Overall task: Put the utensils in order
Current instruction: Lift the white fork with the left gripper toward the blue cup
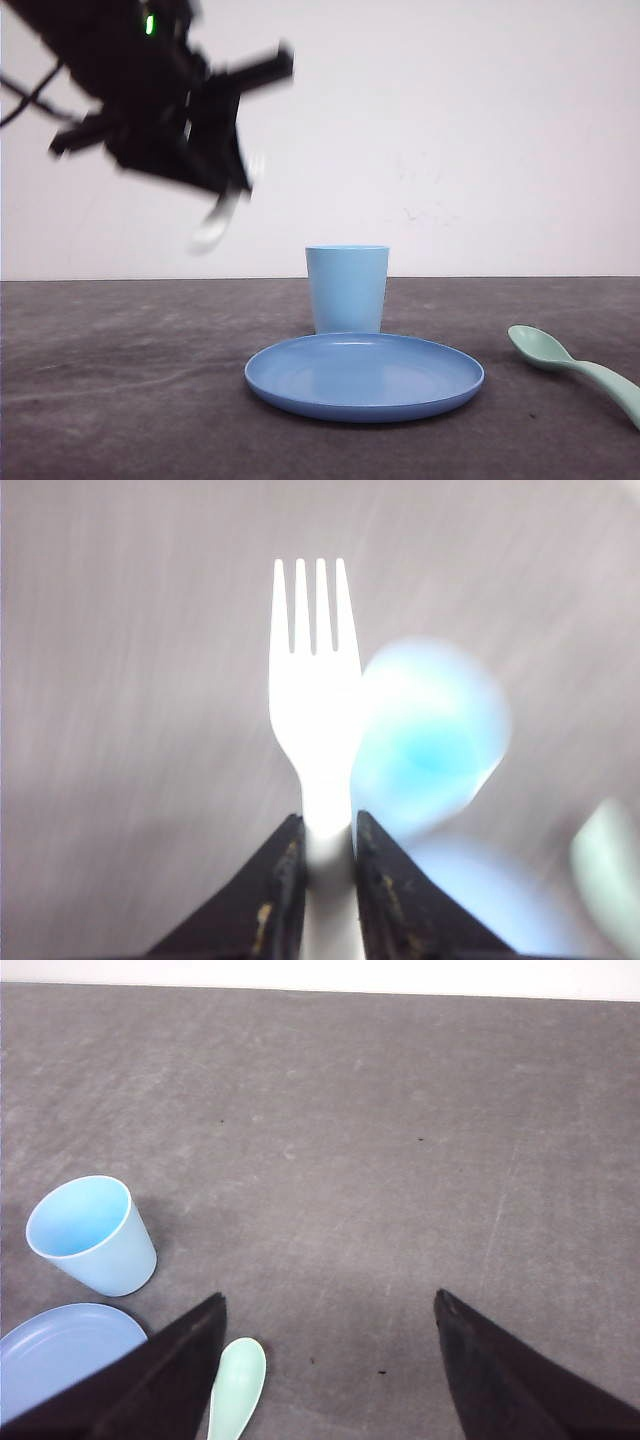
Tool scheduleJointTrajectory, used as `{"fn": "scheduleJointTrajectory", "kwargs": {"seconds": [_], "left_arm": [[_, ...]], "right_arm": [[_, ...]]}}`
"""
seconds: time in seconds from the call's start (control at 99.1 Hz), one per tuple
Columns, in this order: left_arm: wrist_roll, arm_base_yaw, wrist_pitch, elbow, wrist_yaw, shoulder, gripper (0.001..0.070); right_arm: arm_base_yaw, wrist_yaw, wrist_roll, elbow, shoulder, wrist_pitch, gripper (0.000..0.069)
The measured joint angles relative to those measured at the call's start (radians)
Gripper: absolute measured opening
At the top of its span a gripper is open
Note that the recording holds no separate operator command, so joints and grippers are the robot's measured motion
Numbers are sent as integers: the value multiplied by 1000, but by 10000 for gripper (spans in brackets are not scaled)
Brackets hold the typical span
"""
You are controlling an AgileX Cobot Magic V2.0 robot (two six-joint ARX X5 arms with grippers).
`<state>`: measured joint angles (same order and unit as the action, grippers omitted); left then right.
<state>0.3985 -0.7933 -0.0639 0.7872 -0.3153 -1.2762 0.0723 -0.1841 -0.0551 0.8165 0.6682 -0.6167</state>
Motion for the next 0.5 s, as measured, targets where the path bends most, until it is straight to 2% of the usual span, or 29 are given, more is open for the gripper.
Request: {"fn": "scheduleJointTrajectory", "kwargs": {"seconds": [0.293, 0.505], "left_arm": [[-163, -13, -430, 1, -5, -98, 66], [-208, -14, -664, 1, -5, -236, 66]], "right_arm": [[0, 0, 0, 0, 0, 6, 413], [0, 0, 0, 0, 0, 26, 413]]}}
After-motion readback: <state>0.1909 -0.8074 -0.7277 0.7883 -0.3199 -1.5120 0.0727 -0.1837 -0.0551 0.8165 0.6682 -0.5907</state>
